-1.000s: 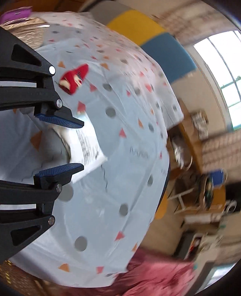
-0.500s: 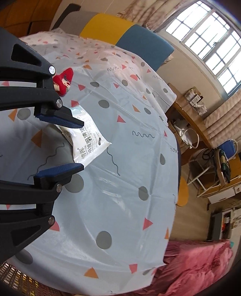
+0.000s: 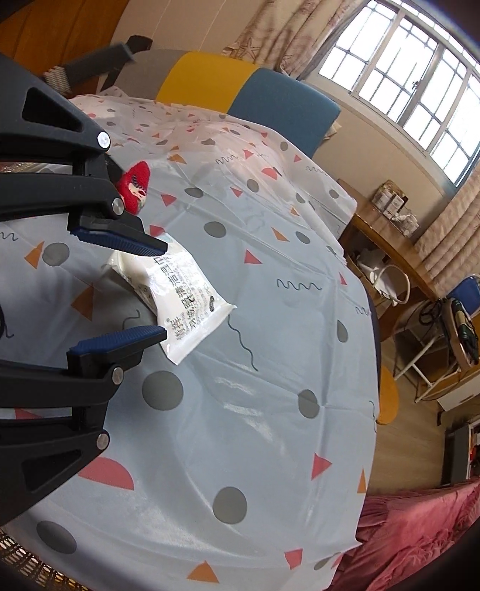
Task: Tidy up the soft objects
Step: 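Grasp the red sock with the left tool while the right tool grasps the white wipes pack, then carry the red sock into the gold tray and release it with the left tool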
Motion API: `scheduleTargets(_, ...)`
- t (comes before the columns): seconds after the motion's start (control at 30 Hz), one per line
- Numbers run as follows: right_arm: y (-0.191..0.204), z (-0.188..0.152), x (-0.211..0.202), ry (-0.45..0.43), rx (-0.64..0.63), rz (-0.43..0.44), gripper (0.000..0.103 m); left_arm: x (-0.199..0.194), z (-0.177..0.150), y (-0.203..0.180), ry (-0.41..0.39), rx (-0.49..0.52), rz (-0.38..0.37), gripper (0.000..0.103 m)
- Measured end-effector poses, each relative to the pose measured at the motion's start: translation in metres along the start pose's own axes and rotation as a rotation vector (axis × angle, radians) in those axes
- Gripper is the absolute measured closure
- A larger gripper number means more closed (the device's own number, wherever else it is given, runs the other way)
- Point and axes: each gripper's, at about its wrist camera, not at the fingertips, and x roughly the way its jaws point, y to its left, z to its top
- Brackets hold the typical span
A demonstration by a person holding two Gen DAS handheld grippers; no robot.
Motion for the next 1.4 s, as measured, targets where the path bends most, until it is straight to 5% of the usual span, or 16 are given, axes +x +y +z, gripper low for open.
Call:
scheduleTargets(0.03,0.001,0.0,0.0,0.001,-0.003,0.0,0.064,0.007,0.003,-0.001,0.009,-0.007,0.002,0.026)
scheduleTargets(0.17,-0.001,0.0,0.003,0.012,0.005,-0.002,0.064,0.024,0.002,0.0,0.042,-0.004,-0.055,0.065)
scheduleTargets(0.27,-0.005,0.0,0.006,0.027,0.021,0.005,0.064,0.01,-0.01,-0.002,0.019,0.032,-0.078,0.077)
scheduleTargets(0.6,-0.008,-0.009,0.035,0.172,0.089,0.052,0.062,-0.03,-0.07,0.01,0.016,0.104,-0.06,0.078)
scheduleTargets(0.73,-0.004,-0.003,0.041,0.153,0.127,0.035,0.042,-0.048,-0.086,0.013,0.001,0.115,-0.082,0.078)
scheduleTargets(0.93,0.015,0.013,0.067,0.16,0.108,-0.022,0.04,-0.082,-0.102,0.011,-0.067,0.169,-0.111,0.078)
scheduleTargets(1.17,0.055,0.027,0.102,0.195,-0.126,-0.182,0.04,-0.114,-0.114,0.022,-0.119,0.178,-0.141,0.078)
scheduleTargets(1.4,0.091,0.002,0.123,0.234,-0.45,-0.335,0.045,-0.126,-0.117,0.027,-0.131,0.18,-0.137,0.078)
